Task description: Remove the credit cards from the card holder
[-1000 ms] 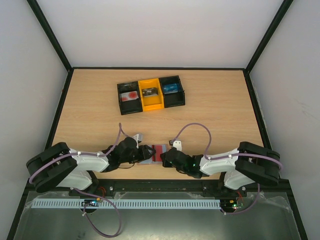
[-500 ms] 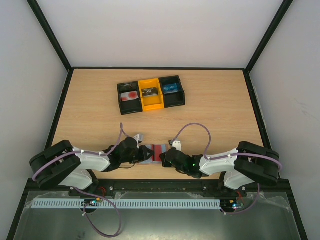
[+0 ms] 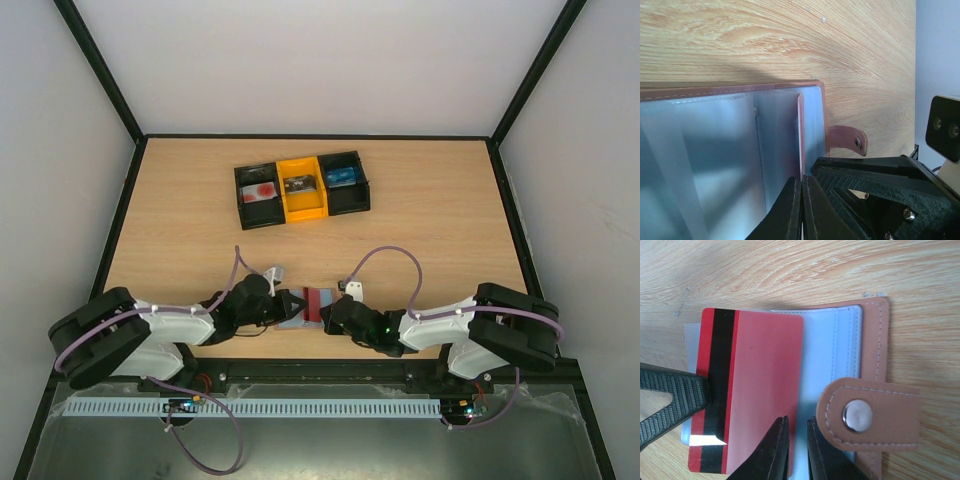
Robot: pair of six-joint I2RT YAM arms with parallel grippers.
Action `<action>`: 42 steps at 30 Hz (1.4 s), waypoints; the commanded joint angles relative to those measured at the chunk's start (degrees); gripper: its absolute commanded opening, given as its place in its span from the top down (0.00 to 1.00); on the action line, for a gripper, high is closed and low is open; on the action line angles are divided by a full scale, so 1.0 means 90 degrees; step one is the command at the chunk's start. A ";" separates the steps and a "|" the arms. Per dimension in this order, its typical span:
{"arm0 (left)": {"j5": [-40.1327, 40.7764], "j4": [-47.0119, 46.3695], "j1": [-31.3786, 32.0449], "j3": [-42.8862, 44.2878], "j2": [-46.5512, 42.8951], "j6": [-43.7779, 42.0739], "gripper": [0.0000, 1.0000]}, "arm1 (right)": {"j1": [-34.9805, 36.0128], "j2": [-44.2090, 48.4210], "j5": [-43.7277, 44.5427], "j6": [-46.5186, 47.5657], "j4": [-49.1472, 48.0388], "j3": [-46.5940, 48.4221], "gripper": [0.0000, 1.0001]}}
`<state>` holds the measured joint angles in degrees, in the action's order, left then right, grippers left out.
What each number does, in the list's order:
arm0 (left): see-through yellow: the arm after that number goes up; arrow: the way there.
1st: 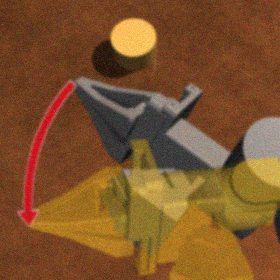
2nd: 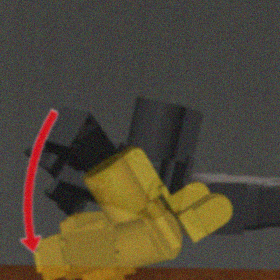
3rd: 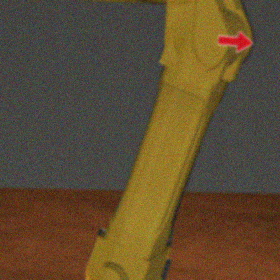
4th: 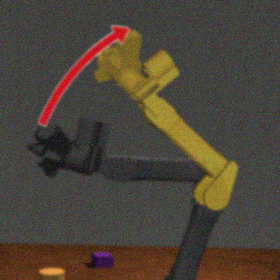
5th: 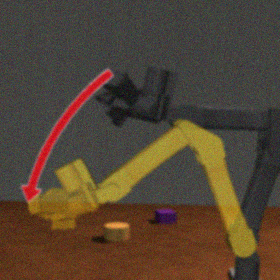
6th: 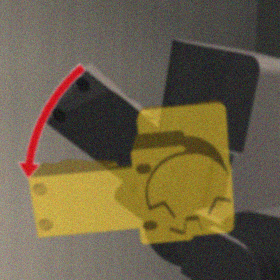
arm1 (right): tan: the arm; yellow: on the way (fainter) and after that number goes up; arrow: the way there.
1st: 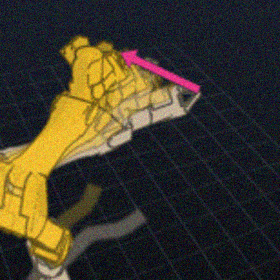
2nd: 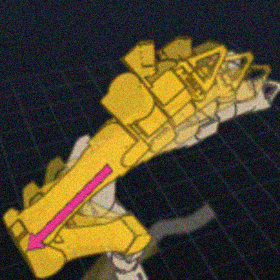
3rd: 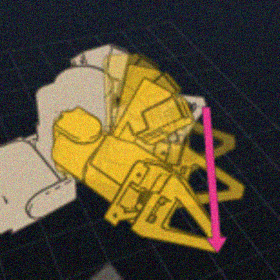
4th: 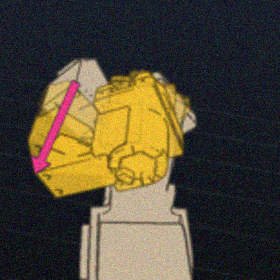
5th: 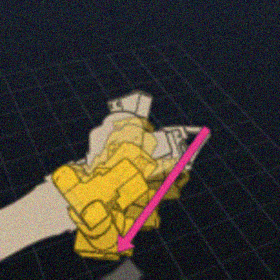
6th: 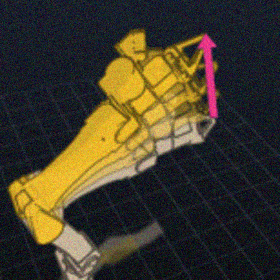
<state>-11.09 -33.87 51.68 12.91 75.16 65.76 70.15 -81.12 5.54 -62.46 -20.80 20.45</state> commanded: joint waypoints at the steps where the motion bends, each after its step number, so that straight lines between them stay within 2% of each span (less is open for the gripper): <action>1: 0.0046 0.0128 -0.0094 -0.0153 -0.0224 -0.0137 0.97 | 0.0028 -0.0020 0.0284 -0.0100 0.0224 -0.0101 0.88; 10: 0.0244 0.0467 -0.0149 -0.0315 -0.0701 -0.0138 0.97 | 0.0028 0.0130 0.0389 -0.0072 0.0496 -0.0016 0.87; 15: 0.0285 0.0799 -0.0226 -0.0330 -0.1024 -0.0220 0.97 | 0.0028 0.0631 0.0650 0.0491 0.1104 0.0318 0.82; 21: 0.0348 0.1382 -0.0322 -0.0282 -0.1867 -0.0353 0.97 | 0.0029 0.1683 0.0723 0.1882 0.1330 0.0420 0.78; 27: 0.0324 0.2010 -0.0487 -0.0229 -0.2749 -0.0420 0.97 | 0.0029 0.2715 0.0697 0.3716 0.1491 0.0552 0.78; 33: 0.0149 0.2708 -0.0610 0.0015 -0.3632 -0.0459 0.97 | 0.0040 0.3981 0.0184 0.5587 0.0355 -0.0180 0.77; 38: -0.0040 0.3349 -0.0709 0.0388 -0.4121 -0.0494 0.97 | 0.0038 0.5118 -0.0697 0.7420 -0.0917 -0.1009 0.78; 42: -0.0282 0.3451 -0.0768 0.0653 -0.4368 -0.0362 0.97 | 0.0038 0.5052 -0.0640 0.8549 -0.1244 -0.1175 0.79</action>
<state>-10.70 -5.96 45.43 15.55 37.95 62.15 70.15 -34.96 1.63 -0.71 -24.58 11.11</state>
